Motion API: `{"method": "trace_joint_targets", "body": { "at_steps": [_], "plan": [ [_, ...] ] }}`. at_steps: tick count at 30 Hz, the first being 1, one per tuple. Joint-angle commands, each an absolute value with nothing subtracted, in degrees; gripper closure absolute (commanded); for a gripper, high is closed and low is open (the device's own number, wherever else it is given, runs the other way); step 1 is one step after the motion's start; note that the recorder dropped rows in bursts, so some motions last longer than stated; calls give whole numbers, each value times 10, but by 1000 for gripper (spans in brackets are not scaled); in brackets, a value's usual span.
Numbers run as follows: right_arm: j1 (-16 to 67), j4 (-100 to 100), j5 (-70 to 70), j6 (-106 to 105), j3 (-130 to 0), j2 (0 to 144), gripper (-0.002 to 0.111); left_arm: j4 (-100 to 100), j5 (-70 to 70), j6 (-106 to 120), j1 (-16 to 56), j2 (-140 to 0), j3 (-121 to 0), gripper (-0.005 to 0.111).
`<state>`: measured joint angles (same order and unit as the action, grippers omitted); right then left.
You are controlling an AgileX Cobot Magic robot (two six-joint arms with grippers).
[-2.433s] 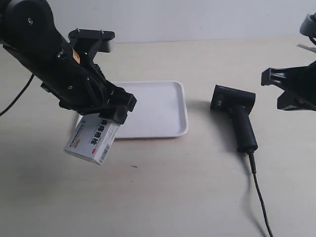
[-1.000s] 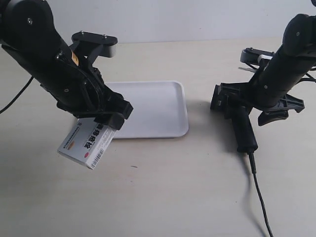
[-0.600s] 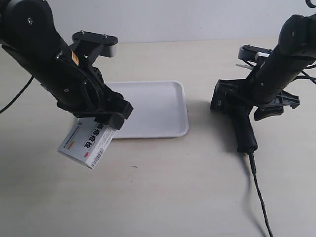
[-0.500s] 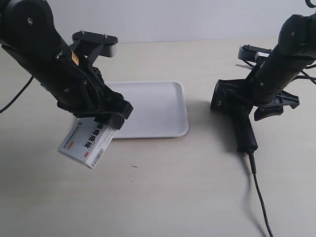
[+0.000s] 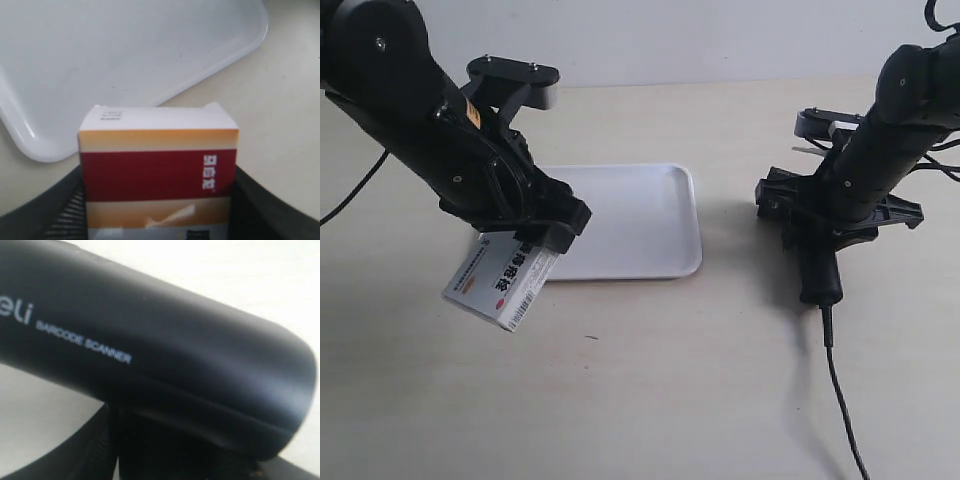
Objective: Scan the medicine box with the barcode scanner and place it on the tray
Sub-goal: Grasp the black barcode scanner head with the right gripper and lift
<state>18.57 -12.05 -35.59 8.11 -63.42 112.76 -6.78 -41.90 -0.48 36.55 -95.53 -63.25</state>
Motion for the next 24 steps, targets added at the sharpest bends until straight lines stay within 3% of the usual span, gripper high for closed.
{"method": "trace_joint_targets", "body": {
  "at_steps": [1, 9, 16, 24],
  "plan": [
    [187, -114, -368, 74, -638, 1084, 108, -64, -411, -6, 351, -972, -659, 107],
    [208, -119, -422, 55, -638, 1037, 108, -64, -439, -6, 304, -1045, -729, 107],
    [297, -94, -443, 55, -638, 1020, 108, -64, -470, -6, 298, -1103, -814, 107],
    [313, -96, -472, 56, -638, 1020, 108, -64, -521, -6, 298, -1167, -912, 107]
  ]
}}
